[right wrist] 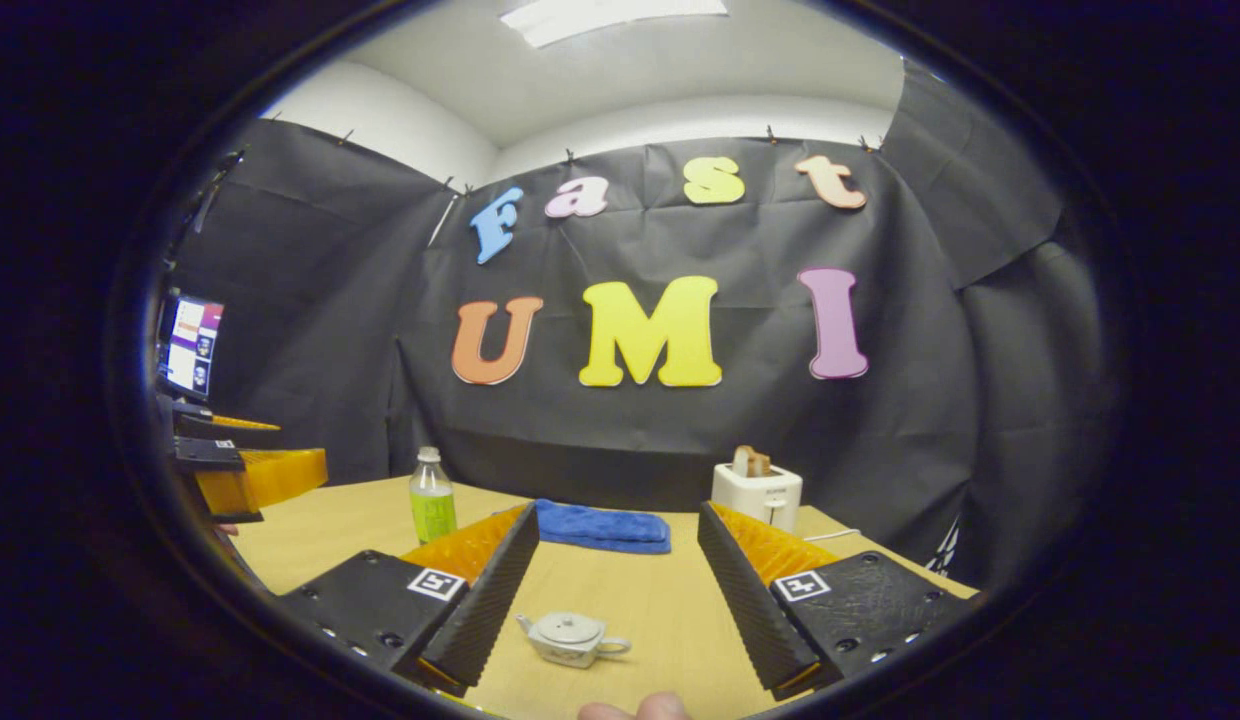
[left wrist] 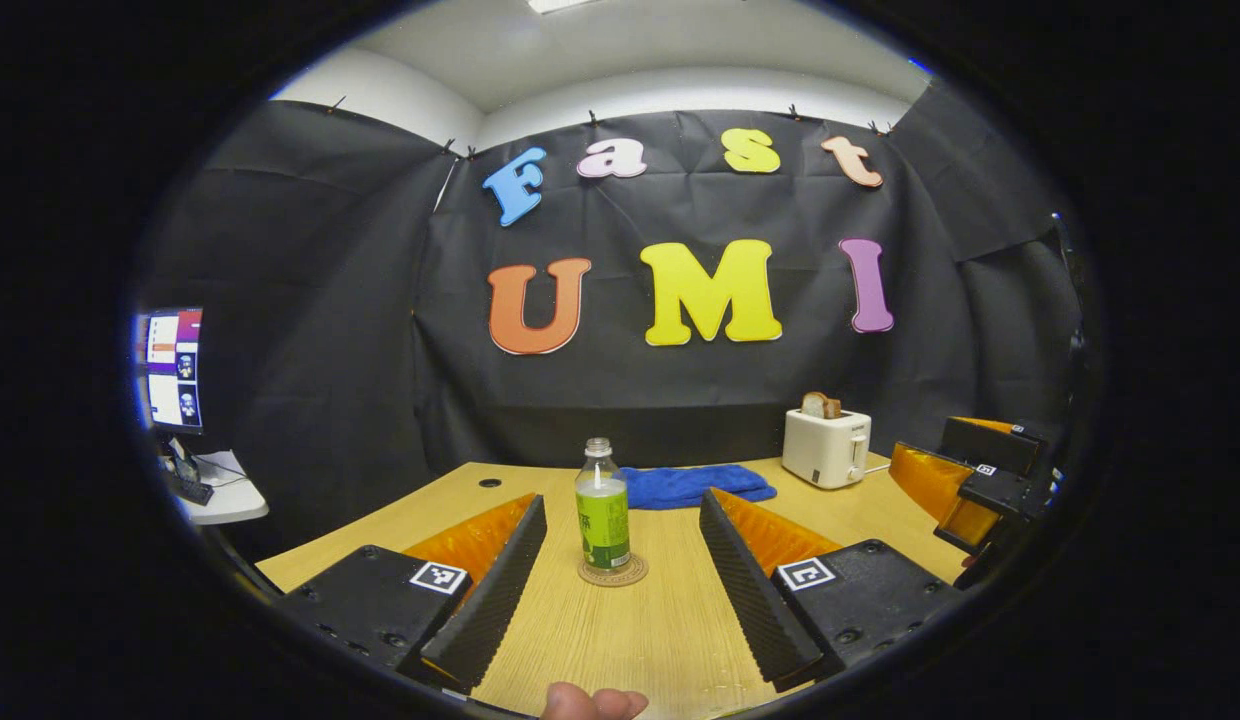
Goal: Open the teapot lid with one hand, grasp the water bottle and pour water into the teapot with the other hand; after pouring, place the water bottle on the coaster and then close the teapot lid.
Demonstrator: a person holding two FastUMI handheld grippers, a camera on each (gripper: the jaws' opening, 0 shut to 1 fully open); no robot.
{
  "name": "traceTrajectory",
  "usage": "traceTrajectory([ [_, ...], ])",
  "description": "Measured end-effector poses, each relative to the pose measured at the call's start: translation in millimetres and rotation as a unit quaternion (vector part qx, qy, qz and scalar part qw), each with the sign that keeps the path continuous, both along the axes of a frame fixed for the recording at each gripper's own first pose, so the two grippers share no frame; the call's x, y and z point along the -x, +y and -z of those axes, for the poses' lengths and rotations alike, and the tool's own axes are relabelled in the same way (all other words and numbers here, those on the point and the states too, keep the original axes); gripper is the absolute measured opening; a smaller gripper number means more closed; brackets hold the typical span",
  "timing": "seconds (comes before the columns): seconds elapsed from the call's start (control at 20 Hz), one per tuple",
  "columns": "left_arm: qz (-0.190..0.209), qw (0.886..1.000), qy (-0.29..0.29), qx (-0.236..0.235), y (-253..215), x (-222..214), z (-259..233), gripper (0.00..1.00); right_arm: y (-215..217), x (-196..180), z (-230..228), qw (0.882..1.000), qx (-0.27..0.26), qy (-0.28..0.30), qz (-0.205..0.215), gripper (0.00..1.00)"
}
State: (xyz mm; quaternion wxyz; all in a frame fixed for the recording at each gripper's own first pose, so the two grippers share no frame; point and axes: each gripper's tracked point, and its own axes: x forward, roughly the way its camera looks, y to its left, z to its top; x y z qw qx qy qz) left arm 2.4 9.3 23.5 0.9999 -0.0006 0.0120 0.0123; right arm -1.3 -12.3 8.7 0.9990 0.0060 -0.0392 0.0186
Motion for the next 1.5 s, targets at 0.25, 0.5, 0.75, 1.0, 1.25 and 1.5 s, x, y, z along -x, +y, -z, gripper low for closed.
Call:
traceTrajectory([
  [0.25,0.013,1.0,-0.008,-0.012,-23,4,-5,0.96,-12,23,-3,1.0,0.0,-0.008,0.023,0.96],
  [0.5,0.016,1.0,-0.014,-0.011,-32,8,-1,0.96,-15,36,-6,0.999,-0.001,-0.024,0.034,0.96],
  [0.75,0.016,1.0,-0.014,-0.018,-28,10,5,0.96,-9,38,-8,0.999,0.003,-0.024,0.04,0.97],
  [1.0,0.012,1.0,-0.015,-0.014,-22,10,4,0.96,0,38,-10,0.999,0.008,-0.027,0.039,0.96],
  [1.25,0.018,1.0,-0.012,-0.012,-25,13,5,0.96,10,40,-10,0.999,0.013,-0.026,0.033,0.96],
  [1.5,0.016,1.0,-0.011,-0.012,-27,14,5,0.96,12,39,-8,0.999,0.009,-0.021,0.03,0.97],
])
